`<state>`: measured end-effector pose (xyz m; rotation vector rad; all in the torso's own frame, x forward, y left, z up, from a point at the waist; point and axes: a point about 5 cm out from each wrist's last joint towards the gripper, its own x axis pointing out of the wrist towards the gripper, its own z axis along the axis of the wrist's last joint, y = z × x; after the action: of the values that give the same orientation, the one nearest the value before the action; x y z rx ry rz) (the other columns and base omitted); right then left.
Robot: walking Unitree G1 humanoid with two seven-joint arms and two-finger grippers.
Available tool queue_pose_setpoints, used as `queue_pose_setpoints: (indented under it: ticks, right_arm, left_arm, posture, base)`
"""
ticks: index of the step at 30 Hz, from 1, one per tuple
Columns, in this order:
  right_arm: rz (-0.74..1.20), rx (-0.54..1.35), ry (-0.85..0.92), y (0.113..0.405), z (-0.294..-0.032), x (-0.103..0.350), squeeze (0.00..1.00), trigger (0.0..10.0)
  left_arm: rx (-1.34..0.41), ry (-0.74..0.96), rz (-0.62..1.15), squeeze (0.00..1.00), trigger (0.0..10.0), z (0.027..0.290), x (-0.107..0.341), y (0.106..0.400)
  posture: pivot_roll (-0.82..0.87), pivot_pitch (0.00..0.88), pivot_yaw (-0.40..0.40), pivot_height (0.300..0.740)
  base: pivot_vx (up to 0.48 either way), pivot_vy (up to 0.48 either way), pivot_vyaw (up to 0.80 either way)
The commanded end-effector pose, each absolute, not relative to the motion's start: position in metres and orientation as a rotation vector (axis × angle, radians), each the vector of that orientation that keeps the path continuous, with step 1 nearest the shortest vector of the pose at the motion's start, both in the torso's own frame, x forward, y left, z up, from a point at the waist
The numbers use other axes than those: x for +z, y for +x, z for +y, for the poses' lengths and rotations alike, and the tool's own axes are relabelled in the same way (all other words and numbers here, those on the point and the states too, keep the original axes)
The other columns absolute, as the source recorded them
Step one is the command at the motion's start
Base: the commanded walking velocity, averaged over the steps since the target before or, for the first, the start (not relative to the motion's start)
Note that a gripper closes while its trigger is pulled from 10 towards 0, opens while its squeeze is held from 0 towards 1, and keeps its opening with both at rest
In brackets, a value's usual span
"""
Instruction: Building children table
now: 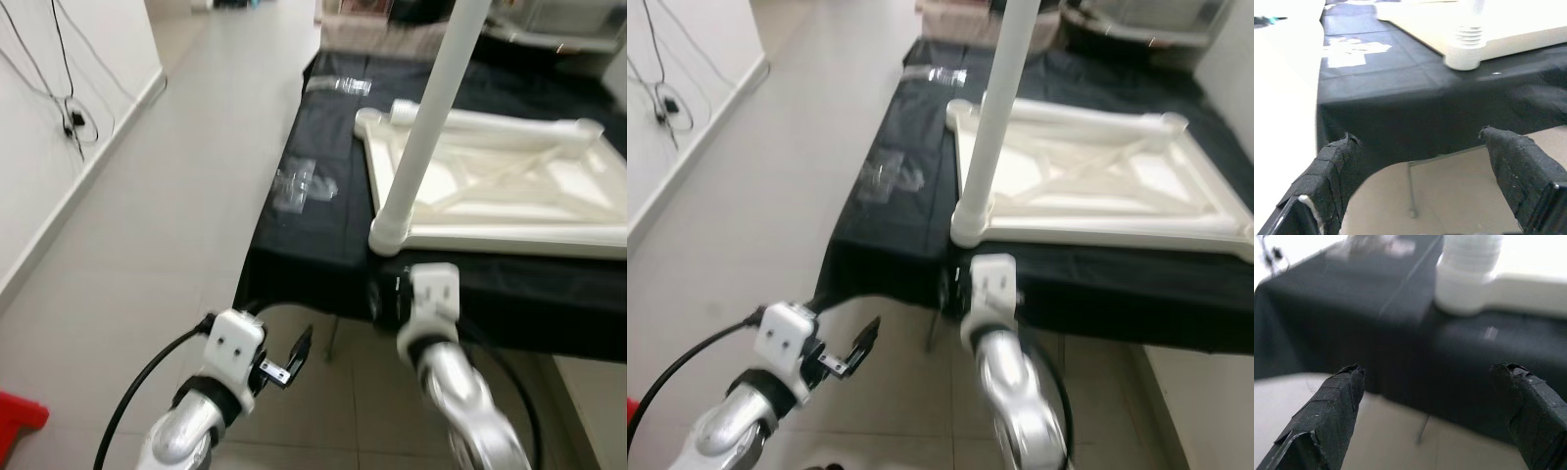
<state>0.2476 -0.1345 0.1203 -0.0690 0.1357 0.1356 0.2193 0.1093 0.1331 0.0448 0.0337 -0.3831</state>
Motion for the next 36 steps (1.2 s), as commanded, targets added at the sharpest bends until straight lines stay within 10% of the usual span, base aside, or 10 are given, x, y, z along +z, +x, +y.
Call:
queue_pose_setpoints:
  ticks: [1,36]
  right_arm:
    - [0.123,0.16,-0.075,0.246,-0.132,0.123,0.0,10.0]
    - [0.121,0.061,-0.09,0.272,-0.169,0.122,0.0,10.0]
  left_arm:
    - [-0.349,0.055,0.081,0.0,10.0,0.112,0.125,0.219]
    - [-0.166,-0.008,0.119,0.0,10.0,0.127,0.114,0.228]
  posture:
    - [0.05,0.102,-0.043,0.74]
    - [0.06,0.1,-0.055,0.74]
  base:
    - [0.0,0.0,0.0]
    - [0.193,-0.101,0.0]
